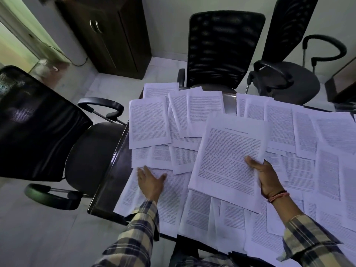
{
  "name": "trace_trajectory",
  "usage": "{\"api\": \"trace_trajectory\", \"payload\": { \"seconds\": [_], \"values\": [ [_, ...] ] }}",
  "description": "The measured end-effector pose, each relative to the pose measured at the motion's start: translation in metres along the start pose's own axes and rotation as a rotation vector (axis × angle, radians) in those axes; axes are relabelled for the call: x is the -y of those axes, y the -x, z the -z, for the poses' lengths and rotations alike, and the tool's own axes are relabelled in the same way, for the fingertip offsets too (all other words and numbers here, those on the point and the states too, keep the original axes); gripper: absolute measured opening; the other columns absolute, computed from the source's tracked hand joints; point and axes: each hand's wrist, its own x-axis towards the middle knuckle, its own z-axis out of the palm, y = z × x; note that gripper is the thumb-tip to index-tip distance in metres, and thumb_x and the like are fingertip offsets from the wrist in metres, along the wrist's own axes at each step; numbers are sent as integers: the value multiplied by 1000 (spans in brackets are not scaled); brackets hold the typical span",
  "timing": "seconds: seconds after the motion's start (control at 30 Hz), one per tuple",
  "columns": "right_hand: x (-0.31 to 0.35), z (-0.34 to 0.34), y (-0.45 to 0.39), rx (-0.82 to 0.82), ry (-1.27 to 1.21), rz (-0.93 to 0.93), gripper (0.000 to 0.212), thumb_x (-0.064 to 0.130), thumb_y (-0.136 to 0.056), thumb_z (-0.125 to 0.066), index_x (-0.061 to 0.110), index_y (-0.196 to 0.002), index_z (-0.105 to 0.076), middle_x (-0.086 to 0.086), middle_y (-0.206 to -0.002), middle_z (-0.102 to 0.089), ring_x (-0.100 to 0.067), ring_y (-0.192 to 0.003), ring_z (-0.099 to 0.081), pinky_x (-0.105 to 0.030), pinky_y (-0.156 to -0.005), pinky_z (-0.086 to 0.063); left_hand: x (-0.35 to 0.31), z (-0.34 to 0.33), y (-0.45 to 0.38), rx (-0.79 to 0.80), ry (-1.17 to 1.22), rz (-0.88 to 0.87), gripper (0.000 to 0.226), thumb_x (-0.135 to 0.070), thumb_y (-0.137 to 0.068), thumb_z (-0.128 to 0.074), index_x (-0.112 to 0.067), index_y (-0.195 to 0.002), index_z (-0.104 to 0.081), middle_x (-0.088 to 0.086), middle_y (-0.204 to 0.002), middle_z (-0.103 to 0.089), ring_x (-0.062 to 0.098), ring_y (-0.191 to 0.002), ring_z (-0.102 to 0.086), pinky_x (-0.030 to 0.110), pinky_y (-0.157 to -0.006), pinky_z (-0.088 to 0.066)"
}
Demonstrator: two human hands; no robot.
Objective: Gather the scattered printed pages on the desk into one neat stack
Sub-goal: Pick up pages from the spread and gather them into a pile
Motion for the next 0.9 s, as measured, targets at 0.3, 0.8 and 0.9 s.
{"api": "trace_trajectory", "payload": {
  "seconds": [0.3, 0.8, 0.9],
  "values": [
    [11, 34, 11, -20, -30, 13, 43, 31, -69, -79, 12, -107, -72, 4, -95, -79, -12, -88, -75, -18, -70, -59, -61, -68, 65, 54, -17, -90, 106, -53, -90, -72, -6, -164, -12, 16, -173, -4, 31, -160, -7, 42, -128, -12],
    [12, 139, 21, -118, 16, 38, 80, 58, -47, -96, 16, -111, -77, -9, -121, -74, -28, -119, -67, -42, -107, -48, -139, -150, 163, 315, 5, -334, 83, -47, -107, -44, -8, -164, 3, 12, -173, 7, 28, -160, 5, 40, -128, 4],
    [14, 145, 21, -106, 17, 36, 86, 60, -45, -96, 15, -114, -75, -6, -119, -75, -25, -116, -69, -31, -96, -57, -146, -136, 154, 243, 93, -282, 77, -42, -103, -56, -4, -162, -22, 16, -169, -22, 32, -156, -21, 41, -126, -18]
  ]
}}
